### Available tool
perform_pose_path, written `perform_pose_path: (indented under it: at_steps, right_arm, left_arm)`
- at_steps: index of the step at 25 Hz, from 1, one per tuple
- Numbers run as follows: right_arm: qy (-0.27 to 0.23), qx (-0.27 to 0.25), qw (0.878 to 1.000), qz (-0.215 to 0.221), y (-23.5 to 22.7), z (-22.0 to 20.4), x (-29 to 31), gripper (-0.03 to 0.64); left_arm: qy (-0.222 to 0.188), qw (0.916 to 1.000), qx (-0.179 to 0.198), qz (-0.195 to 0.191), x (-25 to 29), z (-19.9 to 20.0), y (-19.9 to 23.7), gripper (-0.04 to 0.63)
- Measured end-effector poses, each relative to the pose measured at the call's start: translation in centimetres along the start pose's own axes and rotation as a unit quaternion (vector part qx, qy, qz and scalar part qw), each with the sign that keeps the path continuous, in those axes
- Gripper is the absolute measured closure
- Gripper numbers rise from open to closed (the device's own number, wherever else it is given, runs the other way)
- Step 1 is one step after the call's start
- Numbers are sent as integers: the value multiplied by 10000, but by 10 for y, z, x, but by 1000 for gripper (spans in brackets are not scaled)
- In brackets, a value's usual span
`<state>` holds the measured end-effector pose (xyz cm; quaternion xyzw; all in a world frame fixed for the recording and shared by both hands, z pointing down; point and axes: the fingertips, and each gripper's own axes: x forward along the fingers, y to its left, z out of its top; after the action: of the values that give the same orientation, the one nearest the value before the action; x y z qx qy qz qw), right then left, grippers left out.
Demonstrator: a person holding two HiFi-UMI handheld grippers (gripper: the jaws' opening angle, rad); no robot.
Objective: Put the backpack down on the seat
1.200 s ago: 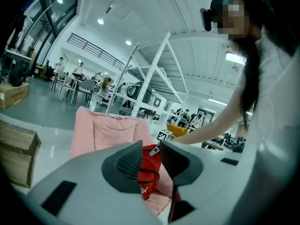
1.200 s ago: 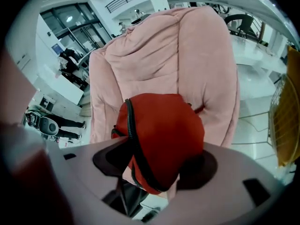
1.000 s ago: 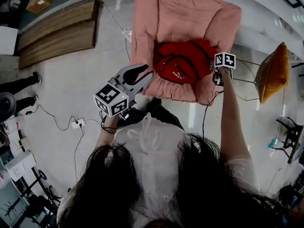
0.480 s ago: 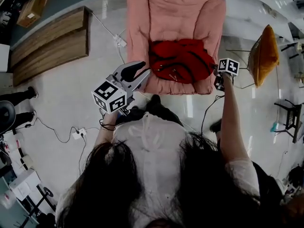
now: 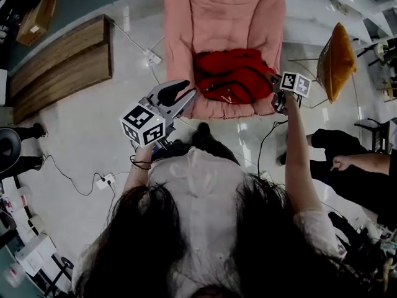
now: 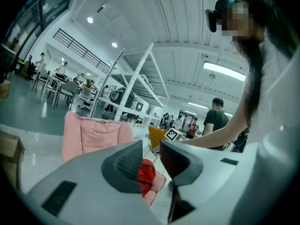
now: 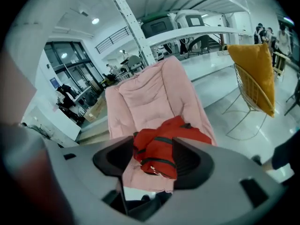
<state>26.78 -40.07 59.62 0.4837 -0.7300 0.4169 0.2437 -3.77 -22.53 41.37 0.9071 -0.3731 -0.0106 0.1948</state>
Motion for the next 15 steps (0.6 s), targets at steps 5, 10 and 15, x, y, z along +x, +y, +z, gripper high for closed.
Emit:
perform_pose_path:
  at_steps: [5, 10, 15]
  right_arm:
    - [-781, -108, 9936, 811, 83, 8, -25, 404]
    - [-1352, -217, 9803, 1423, 169, -3, -50, 472]
    - [-1553, -333, 9758, 1503, 227, -39, -71, 503]
  left_arm:
    - [28, 10000, -9, -81, -23, -6, -3, 471]
    - [89, 9998, -15, -190, -51, -16, -2, 471]
    - [222, 9988, -110, -411, -77, -29, -3, 471]
